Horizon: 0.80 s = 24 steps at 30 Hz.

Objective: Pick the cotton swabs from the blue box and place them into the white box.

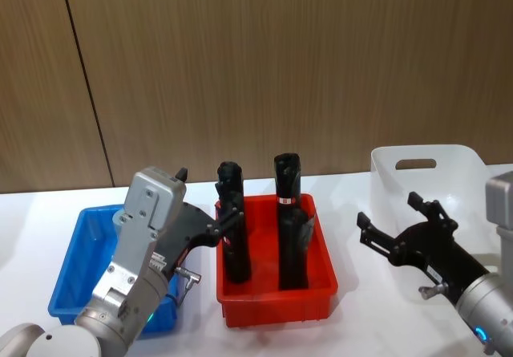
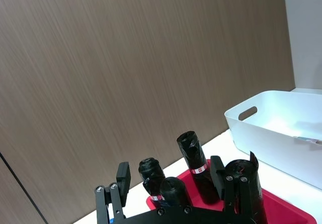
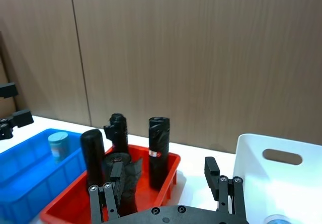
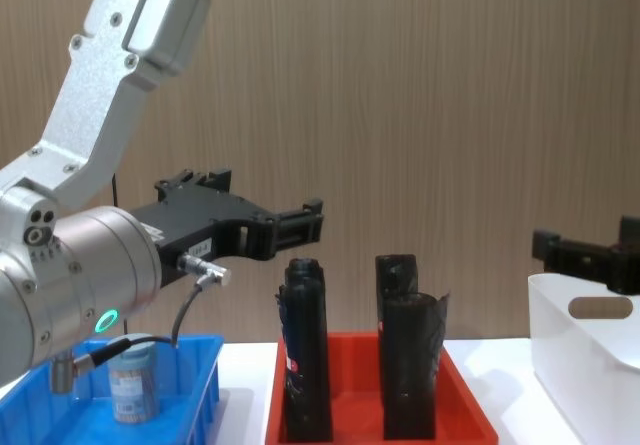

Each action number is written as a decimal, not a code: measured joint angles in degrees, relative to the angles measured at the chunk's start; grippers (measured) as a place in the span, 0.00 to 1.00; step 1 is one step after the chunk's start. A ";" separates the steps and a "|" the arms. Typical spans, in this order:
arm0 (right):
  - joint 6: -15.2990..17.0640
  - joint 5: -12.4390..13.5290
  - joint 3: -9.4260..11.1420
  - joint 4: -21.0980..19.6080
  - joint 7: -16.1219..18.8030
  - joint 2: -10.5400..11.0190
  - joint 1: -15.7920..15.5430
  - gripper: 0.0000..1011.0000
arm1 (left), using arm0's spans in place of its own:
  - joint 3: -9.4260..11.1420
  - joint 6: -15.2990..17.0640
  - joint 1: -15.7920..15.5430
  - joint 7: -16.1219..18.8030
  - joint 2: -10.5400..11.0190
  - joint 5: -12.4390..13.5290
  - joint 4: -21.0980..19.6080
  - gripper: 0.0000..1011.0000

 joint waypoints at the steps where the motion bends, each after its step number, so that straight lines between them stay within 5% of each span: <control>1: 0.33 0.27 0.07 0.24 0.54 0.03 0.22 0.99 | 0.00 0.00 0.00 0.00 0.00 0.00 0.00 0.99; 24: 5.11 2.81 0.32 12.00 13.53 -1.14 8.46 0.99 | 0.01 0.04 0.00 -0.01 0.00 0.00 0.01 0.99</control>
